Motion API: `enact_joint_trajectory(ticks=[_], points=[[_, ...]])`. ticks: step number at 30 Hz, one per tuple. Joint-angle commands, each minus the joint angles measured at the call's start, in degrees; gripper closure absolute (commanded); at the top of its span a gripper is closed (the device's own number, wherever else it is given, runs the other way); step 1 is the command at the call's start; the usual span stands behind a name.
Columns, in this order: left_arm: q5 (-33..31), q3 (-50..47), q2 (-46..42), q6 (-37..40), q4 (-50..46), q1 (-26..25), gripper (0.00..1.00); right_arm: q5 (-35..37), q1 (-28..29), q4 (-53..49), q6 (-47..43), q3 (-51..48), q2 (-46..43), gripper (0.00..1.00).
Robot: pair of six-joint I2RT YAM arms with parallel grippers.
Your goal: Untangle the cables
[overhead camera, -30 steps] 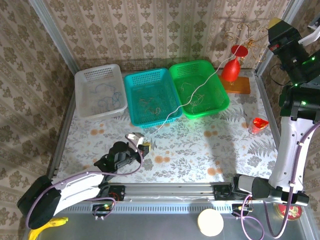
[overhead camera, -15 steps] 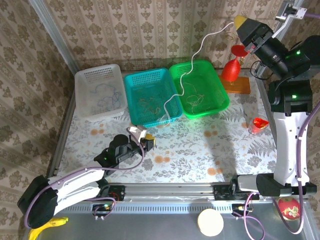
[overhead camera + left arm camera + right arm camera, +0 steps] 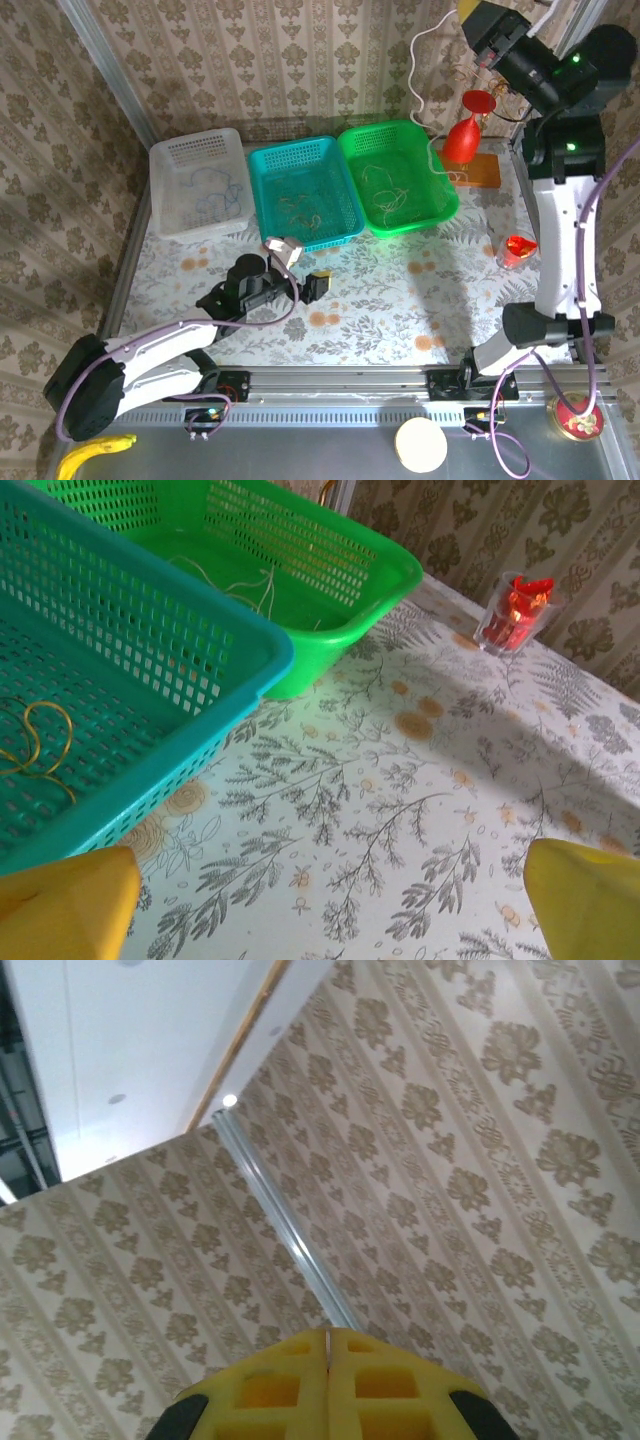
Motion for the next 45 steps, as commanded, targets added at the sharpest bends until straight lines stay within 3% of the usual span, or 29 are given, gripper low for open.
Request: enact_joint_trajectory(ticks=[1, 11, 20, 35, 37, 39, 41, 42, 43, 45], points=[[0.63, 2.36, -0.18, 0.00, -1.17, 0.21, 0.00, 2.30, 0.32, -0.05, -3.70, 1.91, 1.79, 1.00], [-0.88, 2.90, -4.31, -0.09, -5.32, 0.19, 0.00, 4.10, 0.34, 2.05, -7.65, -0.72, 5.22, 1.00], [-2.26, 3.10, -7.43, 0.14, -7.57, 0.22, 0.00, 5.13, 0.40, 5.72, -9.34, -9.61, 6.09, 1.00], [-3.05, 5.12, -8.55, -0.93, -10.67, 0.30, 0.00, 14.04, 5.49, 11.69, -17.21, -45.16, 0.02, 0.99], [-3.97, 6.24, -9.08, -1.40, -12.54, 0.35, 0.00, 14.75, 5.68, 10.91, -17.38, -46.96, 0.57, 0.83], [-4.81, 7.60, -9.58, -2.14, -14.62, 0.50, 0.00, 15.80, 5.68, 9.55, -17.72, -47.85, 0.54, 0.55], [-5.65, 9.00, -9.98, -3.42, -16.89, 0.90, 0.00, 17.15, 5.66, 7.89, -18.25, -48.40, -0.43, 0.37], [-6.21, 10.00, -10.15, -4.54, -18.45, 1.31, 0.00, 17.70, 5.68, 7.14, -18.37, -48.68, -1.26, 0.20], [-7.00, 11.12, -10.23, -5.62, -20.44, 1.82, 0.00, 18.20, 5.68, 6.36, -18.51, -48.98, -2.33, 0.11], [-8.35, 12.95, -10.37, -7.61, -24.28, 2.69, 0.00, 18.91, 5.68, 4.67, -18.68, -49.24, -4.21, 0.01]])
